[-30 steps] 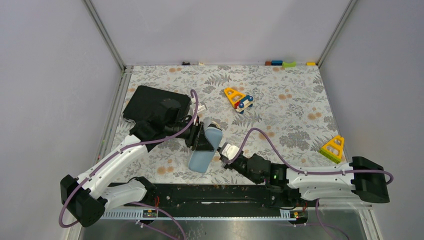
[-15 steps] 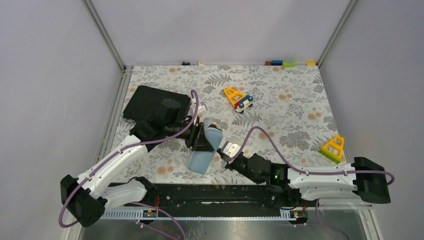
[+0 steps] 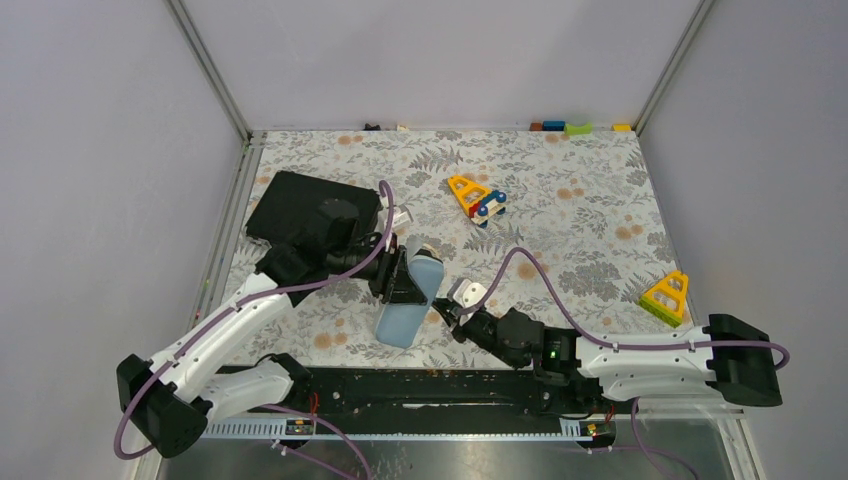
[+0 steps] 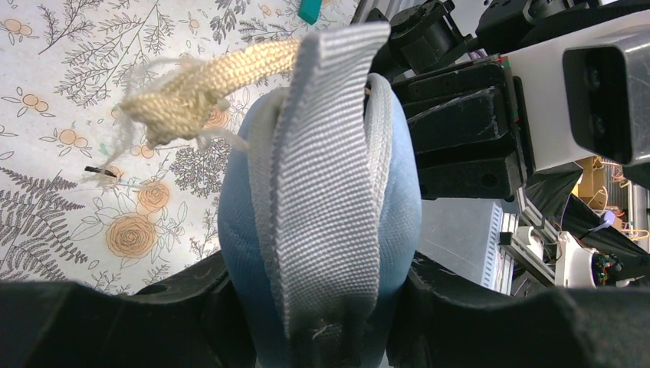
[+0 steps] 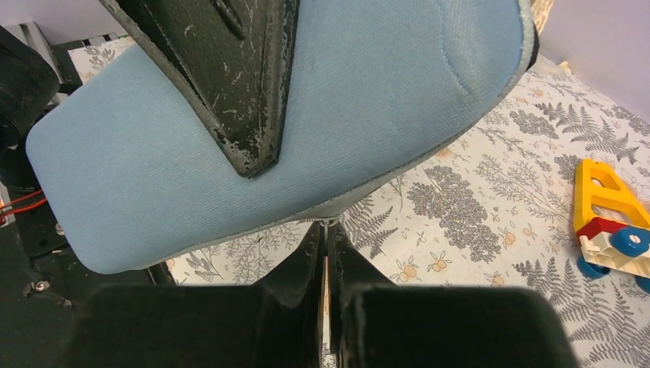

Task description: Open the umbrella

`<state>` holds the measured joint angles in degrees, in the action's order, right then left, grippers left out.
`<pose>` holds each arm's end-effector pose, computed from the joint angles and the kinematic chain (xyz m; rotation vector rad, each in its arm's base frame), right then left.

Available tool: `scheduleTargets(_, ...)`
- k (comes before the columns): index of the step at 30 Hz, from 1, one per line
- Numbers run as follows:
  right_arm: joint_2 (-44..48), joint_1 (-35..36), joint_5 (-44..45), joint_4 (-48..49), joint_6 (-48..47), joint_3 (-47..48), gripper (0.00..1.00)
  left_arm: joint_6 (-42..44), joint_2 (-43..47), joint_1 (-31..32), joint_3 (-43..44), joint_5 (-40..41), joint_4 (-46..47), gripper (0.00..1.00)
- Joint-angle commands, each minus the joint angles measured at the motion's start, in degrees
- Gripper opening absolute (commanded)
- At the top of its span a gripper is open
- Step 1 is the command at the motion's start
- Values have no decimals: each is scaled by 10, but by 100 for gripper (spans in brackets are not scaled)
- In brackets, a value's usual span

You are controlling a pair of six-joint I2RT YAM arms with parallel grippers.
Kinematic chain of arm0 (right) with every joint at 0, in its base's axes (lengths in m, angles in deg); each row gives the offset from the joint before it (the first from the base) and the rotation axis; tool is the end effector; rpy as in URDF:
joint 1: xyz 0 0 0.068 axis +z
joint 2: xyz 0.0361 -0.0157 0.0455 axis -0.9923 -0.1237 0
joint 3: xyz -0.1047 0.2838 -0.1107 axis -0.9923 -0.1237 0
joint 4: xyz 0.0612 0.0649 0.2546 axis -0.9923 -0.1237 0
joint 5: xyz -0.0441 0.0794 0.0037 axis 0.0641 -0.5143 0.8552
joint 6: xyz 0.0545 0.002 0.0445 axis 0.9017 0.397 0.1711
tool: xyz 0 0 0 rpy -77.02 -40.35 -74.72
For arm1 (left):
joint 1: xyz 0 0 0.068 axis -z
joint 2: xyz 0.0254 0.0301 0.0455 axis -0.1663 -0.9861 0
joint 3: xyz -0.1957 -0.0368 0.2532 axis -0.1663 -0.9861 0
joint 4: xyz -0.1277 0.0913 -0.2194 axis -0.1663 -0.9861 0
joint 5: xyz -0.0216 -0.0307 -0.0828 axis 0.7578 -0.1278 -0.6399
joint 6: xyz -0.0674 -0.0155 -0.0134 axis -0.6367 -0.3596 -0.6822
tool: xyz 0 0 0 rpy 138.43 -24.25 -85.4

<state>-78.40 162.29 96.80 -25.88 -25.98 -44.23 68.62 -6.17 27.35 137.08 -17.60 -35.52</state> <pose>0.0660 0.2146 0.2909 -0.8014 1.3875 0.6365 0.1469 -0.1614 0.3575 0.8865 2.1180 -1.3599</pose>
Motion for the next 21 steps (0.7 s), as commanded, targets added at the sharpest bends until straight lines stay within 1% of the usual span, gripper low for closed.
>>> scheduleTargets(1, -10, 23, 10, 4, 25, -7, 0, 3, 29, -10, 17, 38, 63, 0)
scheduleTargets(6, -31, 39, 24, 15, 27, -3, 0, 1, 34, -14, 15, 41, 65, 0)
scheduleTargets(21, -38, 55, 35, 24, 51, -10, 0, -8, 47, -24, 9, 48, 79, 0)
